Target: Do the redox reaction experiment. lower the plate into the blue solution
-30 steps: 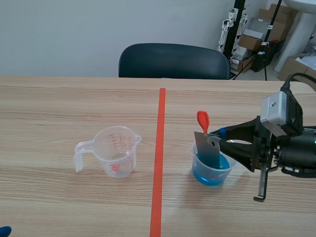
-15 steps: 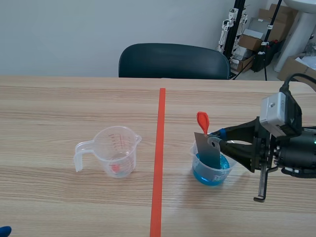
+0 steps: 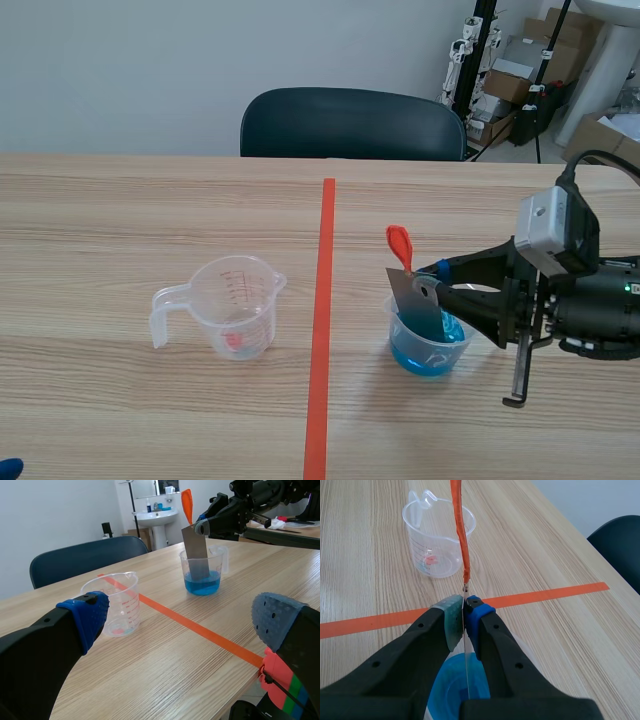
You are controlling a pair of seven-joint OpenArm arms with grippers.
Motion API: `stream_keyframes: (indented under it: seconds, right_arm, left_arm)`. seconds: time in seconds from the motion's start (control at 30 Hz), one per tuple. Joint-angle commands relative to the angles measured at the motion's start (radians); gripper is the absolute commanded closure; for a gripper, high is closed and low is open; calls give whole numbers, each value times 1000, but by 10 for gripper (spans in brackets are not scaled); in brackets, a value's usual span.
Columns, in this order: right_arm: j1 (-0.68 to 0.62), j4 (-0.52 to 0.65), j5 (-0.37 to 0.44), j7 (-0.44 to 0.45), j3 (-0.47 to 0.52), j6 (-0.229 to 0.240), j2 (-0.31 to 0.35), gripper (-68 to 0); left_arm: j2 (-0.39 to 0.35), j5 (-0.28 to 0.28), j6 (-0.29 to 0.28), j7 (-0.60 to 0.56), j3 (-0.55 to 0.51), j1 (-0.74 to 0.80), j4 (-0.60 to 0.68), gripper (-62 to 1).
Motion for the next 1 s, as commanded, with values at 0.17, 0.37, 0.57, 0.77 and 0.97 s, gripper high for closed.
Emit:
stream_keyframes:
  seconds: [0.17,0.37,0.57,0.77,0.97]
  right_arm:
    - [12,5,11,11,15,5,13,-4]
    - [12,5,11,14,15,5,14,-4]
    - [12,5,11,18,15,5,14,-4]
    - [12,5,11,22,15,5,14,-4]
    - [12,5,11,22,15,5,14,-4]
  left_arm:
    - [5,-3,0,-46,-2,2,6,-602]
    - [5,-3,0,-46,-2,2,6,-602]
    - [5,-3,0,-46,-2,2,6,-602]
    - [5,-3,0,-46,-2,2,6,-602]
    - [5,-3,0,-46,-2,2,6,-602]
